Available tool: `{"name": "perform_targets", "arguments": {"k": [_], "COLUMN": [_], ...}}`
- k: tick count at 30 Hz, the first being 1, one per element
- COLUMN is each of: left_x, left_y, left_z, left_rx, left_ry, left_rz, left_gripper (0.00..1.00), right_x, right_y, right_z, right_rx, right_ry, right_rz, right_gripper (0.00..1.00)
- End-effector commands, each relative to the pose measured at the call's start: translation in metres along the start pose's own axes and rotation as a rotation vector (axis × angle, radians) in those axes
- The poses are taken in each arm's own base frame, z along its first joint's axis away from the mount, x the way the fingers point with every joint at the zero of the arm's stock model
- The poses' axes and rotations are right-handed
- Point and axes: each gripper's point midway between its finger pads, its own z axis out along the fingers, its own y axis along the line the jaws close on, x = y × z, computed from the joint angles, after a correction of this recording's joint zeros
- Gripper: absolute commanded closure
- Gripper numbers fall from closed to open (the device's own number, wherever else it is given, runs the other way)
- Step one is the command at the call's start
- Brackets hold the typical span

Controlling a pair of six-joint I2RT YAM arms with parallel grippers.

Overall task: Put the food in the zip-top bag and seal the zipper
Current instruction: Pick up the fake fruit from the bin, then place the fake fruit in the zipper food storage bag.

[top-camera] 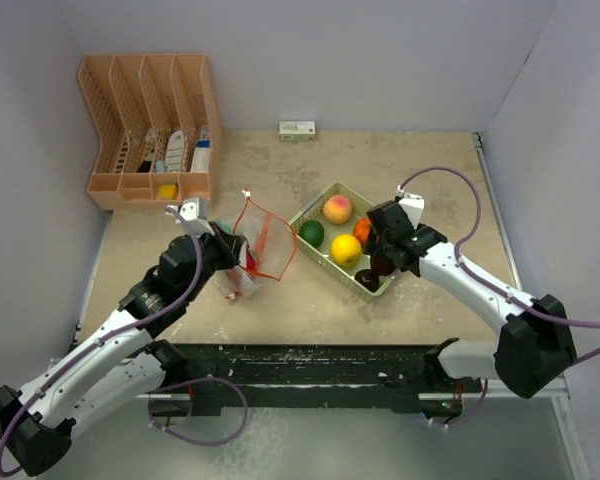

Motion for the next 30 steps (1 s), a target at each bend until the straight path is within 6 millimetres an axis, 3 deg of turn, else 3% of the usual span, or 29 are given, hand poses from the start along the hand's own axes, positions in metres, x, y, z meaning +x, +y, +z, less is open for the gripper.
{"name": "perform_targets", "arguments": {"k": [1, 4, 8, 11, 14, 17, 21, 26, 30], "left_x": [-0.022, -0.021, -0.021, -0.022, -0.023, -0.025, -0.028, -0.032, -0.041], "left_y": [-0.01, -0.01, -0.01, -0.011, -0.013, -0.014, -0.021, -0.03, -0.037], "left_z": [-0.003, -0.002, -0.001, 0.0, 0.0, 0.0, 0.0, -0.004, -0.011], "left_rx": [0.017, 0.013, 0.006, 0.004, 0.008, 0.008, 0.024, 0.058, 0.078], "left_ry": [-0.05, -0.05, -0.045, -0.043, -0.041, -0.038, -0.028, -0.019, -0.029], "left_rz": [0.0, 0.001, 0.005, 0.005, 0.002, 0.002, 0.0, -0.011, -0.017], "left_gripper": [1.0, 1.0, 1.0, 1.0, 1.0, 1.0, 1.0, 1.0, 1.0], "right_x": [-0.046, -0.086, -0.109, -0.112, -0.102, -0.088, -0.083, -0.078, -0.075], "right_y": [0.003, 0.03, 0.085, 0.131, 0.173, 0.207, 0.227, 0.251, 0.266], "right_z": [-0.04, -0.083, -0.147, -0.192, -0.231, -0.254, -0.262, -0.252, -0.231], "right_rx": [-0.07, -0.285, -0.697, -0.938, -1.066, -1.167, -1.24, -1.26, -1.203], "right_ry": [-0.115, -0.231, -0.32, -0.357, -0.406, -0.423, -0.431, -0.416, -0.417], "right_rz": [0.025, 0.013, -0.003, -0.046, -0.121, -0.174, -0.162, -0.169, -0.172], "right_gripper": [0.8, 0.82, 0.85, 0.87, 0.87, 0.87, 0.87, 0.86, 0.86]}}
